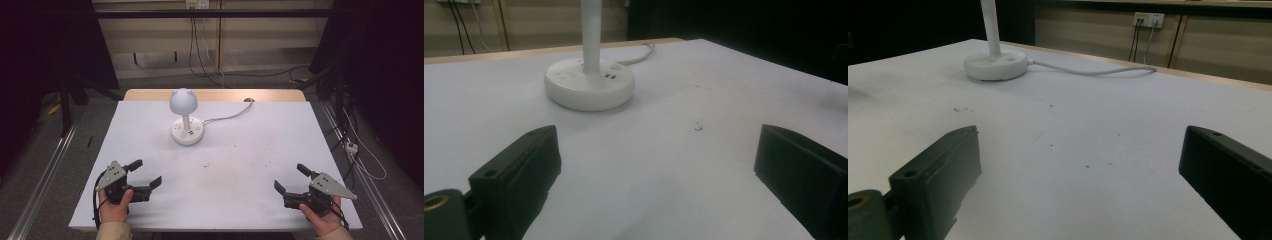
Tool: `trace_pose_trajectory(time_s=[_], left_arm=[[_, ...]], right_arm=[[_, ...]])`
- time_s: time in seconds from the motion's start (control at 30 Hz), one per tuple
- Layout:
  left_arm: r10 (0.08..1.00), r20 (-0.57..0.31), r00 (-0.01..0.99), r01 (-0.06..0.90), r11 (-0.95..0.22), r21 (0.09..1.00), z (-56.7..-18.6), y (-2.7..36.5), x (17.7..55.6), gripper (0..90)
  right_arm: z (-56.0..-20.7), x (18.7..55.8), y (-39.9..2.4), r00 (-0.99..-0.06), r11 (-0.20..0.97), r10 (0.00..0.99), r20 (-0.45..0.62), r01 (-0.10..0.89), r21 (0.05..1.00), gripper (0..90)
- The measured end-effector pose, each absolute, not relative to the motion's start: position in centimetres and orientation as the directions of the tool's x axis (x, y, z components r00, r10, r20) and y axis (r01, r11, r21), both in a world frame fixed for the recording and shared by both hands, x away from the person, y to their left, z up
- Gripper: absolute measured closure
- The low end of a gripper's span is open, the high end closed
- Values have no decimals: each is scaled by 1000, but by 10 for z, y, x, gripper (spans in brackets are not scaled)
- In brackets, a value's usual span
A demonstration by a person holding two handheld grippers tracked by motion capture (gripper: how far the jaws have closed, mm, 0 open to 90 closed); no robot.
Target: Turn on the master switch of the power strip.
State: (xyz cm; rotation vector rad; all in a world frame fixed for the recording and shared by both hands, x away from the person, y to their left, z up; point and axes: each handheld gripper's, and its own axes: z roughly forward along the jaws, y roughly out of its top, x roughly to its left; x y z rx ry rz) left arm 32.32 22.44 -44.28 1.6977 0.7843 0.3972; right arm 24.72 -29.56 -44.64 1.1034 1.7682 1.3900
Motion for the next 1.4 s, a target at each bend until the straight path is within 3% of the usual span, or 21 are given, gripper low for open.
trace_pose_trajectory(time_s=[1.4], left_arm=[[673,-136,727,334,-173,926,-440,136,377,36]], right_arm=[[-446,248,-302,-458,86,889,28,226,970,34]])
